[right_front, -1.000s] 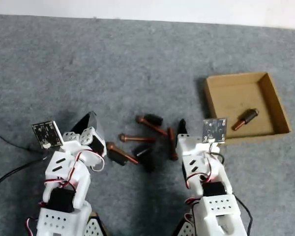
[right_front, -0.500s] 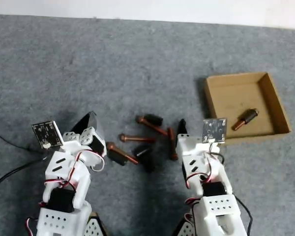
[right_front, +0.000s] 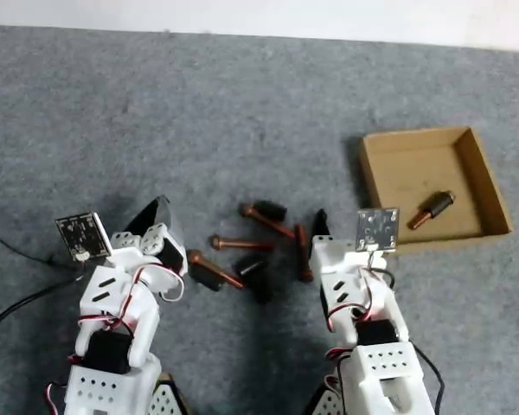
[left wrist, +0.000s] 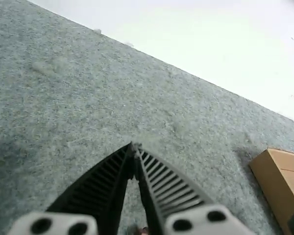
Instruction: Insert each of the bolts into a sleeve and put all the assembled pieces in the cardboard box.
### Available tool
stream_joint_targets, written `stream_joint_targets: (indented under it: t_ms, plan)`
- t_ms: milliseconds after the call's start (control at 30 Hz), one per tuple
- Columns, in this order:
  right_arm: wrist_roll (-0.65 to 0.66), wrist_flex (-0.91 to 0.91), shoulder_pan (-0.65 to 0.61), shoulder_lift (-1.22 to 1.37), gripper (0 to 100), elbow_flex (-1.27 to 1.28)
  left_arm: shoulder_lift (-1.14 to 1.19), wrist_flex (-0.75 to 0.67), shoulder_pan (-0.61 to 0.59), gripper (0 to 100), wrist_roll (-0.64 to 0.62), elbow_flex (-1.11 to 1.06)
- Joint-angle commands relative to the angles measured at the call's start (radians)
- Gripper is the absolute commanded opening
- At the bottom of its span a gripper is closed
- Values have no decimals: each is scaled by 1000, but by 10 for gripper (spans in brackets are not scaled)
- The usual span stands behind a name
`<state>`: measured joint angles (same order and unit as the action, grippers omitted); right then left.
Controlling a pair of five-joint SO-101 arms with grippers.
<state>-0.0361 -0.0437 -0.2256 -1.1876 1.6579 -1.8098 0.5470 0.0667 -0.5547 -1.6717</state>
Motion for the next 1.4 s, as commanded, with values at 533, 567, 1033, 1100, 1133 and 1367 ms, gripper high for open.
stream_joint_targets:
  t_ms: [533,567,1033,1100,1133,1367]
  plan:
    - [8,10,10,-18,241,36,-12,5,54,11,15,-25]
    - [8,10,10,-18,241,36,-12,18,54,11,38,-25]
    - [2,10,2,-19,241,31,-15,199,176,7,325,-15]
    - [2,10,2,-19,241,31,-15,229,176,7,347,5]
    - [2,10,2,-19,241,33,-15,247,176,7,359,16]
    - [2,8,2,-19,241,33,-15,324,176,7,373,64]
